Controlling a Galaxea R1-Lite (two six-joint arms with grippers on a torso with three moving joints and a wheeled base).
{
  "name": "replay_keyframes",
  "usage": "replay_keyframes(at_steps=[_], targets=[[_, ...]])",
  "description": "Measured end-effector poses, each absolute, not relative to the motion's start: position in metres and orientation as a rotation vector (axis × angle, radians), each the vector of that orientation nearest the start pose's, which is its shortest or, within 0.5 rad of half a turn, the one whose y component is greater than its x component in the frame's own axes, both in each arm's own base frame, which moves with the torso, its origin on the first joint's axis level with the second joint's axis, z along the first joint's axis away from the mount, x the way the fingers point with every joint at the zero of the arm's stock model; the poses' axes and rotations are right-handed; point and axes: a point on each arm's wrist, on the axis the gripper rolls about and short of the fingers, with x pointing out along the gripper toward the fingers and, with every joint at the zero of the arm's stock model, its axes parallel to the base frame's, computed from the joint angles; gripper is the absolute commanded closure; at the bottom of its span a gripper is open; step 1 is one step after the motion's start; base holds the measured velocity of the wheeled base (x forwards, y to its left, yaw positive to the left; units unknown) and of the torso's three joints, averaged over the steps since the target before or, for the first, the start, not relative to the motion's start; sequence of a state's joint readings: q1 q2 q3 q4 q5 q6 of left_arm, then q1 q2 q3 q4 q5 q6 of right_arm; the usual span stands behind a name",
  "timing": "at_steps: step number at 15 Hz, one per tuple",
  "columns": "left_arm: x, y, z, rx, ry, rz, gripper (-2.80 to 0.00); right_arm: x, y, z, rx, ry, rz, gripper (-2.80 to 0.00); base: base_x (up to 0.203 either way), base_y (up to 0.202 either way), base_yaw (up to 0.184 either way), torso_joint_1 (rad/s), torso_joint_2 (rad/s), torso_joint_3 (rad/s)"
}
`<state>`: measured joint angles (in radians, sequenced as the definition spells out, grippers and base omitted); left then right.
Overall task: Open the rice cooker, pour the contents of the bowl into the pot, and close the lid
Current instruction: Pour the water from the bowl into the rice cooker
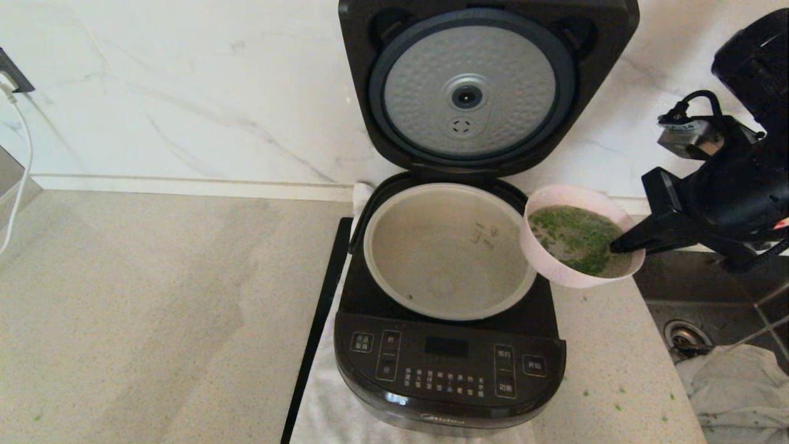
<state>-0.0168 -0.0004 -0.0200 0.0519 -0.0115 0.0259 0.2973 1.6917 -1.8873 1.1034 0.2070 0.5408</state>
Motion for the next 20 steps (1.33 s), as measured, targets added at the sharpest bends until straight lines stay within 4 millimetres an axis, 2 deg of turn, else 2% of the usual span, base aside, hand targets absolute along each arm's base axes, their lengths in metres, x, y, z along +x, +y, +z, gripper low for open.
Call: replay_keyframes(at_steps=[5,10,16,20], targets=[[-0.024,0.000,0.076,0.026,0.031,-0.028,0.00,0.247,0.116,0.323,0.399,1.015,0.252,0.00,0.000,0.000,0.000,0.000,0.00,0.000],[-0.024,0.000,0.076,0.026,0.031,-0.028,0.00,0.251,0.141,0.322,0.383,0.953,0.296,0.00,0.000,0.000,0.000,0.000,0.00,0.000],[-0.024,0.000,0.076,0.026,0.031,-0.029,0.00,0.267,0.181,0.306,0.360,0.916,0.338,0.00,0.000,0.000,0.000,0.000,0.00,0.000],[-0.024,0.000,0.076,0.026,0.031,-0.029,0.00,0.281,0.194,0.296,0.378,0.902,0.343,0.00,0.000,0.000,0.000,0.000,0.00,0.000]])
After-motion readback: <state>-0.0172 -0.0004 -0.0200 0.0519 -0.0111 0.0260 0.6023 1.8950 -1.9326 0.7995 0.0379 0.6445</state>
